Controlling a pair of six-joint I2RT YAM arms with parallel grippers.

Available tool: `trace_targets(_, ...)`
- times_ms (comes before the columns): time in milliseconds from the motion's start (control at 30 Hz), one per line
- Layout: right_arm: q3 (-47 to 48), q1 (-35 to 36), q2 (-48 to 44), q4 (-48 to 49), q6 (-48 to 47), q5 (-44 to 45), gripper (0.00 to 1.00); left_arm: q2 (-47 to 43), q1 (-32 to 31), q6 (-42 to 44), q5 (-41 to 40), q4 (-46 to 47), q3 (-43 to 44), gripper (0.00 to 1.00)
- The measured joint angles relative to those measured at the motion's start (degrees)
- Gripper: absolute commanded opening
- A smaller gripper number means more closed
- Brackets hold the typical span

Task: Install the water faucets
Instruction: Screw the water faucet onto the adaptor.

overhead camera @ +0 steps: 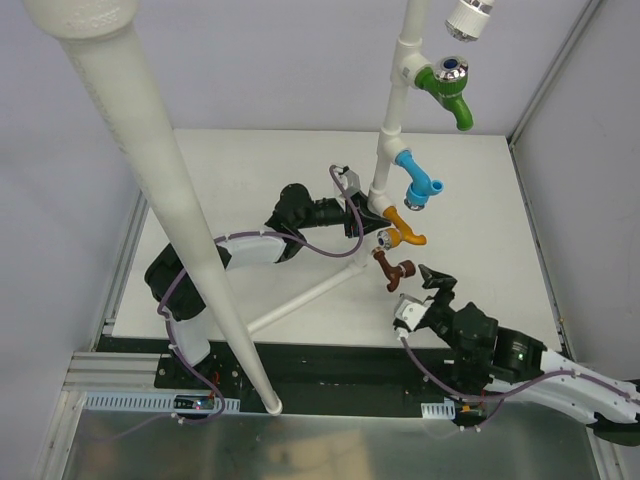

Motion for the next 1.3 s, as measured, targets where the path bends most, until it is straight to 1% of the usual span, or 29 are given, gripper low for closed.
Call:
trace_targets(100,-5.4,0.0,0.2,6.2,-6.5,-1.4,0.84,0.1,0.1,0.0,0.7,-0.2,0.3,0.0)
trace_targets(200,-8.5,0.0,1.7,10.9,-12.0,-2.8,0.84,0.2,0.2,0.0,0.8,-0.1,0.3,0.0)
trace_targets(367,-8.8,0.0,4.7,17.6,-17.7,-4.1,0.83,0.6,0.5,-0.8,1.4,1.0,0.3,0.0)
trace_targets(467,-8.8,0.0,7.0,21.1,-19.3,-4.4,0.79,1.0,0.7,-1.4,1.9,2.0,0.3,0.0)
trace_targets(533,-8.8,0.0,9.3,22.9,-19.6,-4.5,0.75,1.1,0.8,-1.7,2.1,2.6,0.3,0.0)
trace_targets(800,-9.4,0.0,20.2,31.6,-18.4,-3.0,0.43,1.4,0.9,-2.2,2.3,3.3,0.3,0.0)
trace_targets(833,-9.7,0.0,21.1,33.6,-18.2,-2.2,0.37,1.4,0.9,-2.2,2.3,3.4,0.3,0.0)
trace_targets(900,-9.8,0.0,22.2,36.5,-16.3,-0.4,0.24,1.5,1.0,-2.4,2.3,3.7,0.3,0.0)
trace_targets(967,-10.0,0.0,22.7,38.7,-14.1,1.6,0.08,1.6,1.2,-2.6,2.3,3.8,0.3,0.0)
trace_targets(1000,-10.0,0.0,22.8,40.1,-11.6,2.5,0.02,1.7,1.3,-2.8,2.3,4.1,0.3,0.0)
trace_targets(1067,-10.1,0.0,22.6,41.0,-7.8,3.4,0.0,1.8,1.3,-3.0,2.3,4.4,0.3,0.0)
trace_targets(1167,-10.1,0.0,21.8,41.8,-1.0,4.2,0.0,1.9,1.3,-3.3,2.3,4.6,0.3,0.0)
trace_targets(1300,-11.3,0.0,19.2,43.5,11.1,5.9,0.0,2.0,1.2,-3.8,2.5,4.7,0.3,0.0)
